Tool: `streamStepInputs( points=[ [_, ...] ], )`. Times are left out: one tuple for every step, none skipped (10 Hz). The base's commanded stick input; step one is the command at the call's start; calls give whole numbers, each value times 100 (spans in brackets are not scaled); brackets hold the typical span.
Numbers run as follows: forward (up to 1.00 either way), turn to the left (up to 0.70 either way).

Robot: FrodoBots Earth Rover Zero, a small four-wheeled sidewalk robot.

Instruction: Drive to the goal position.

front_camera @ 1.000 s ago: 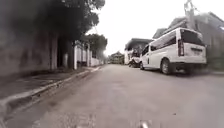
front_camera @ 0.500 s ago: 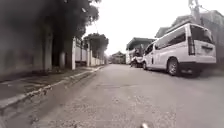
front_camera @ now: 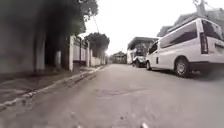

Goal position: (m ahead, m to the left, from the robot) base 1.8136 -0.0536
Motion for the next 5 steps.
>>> streamStepInputs(
  points=[
    [100, 0],
    [100, 0],
    [100, 0],
    [100, 0],
    [100, 0]
  ],
)
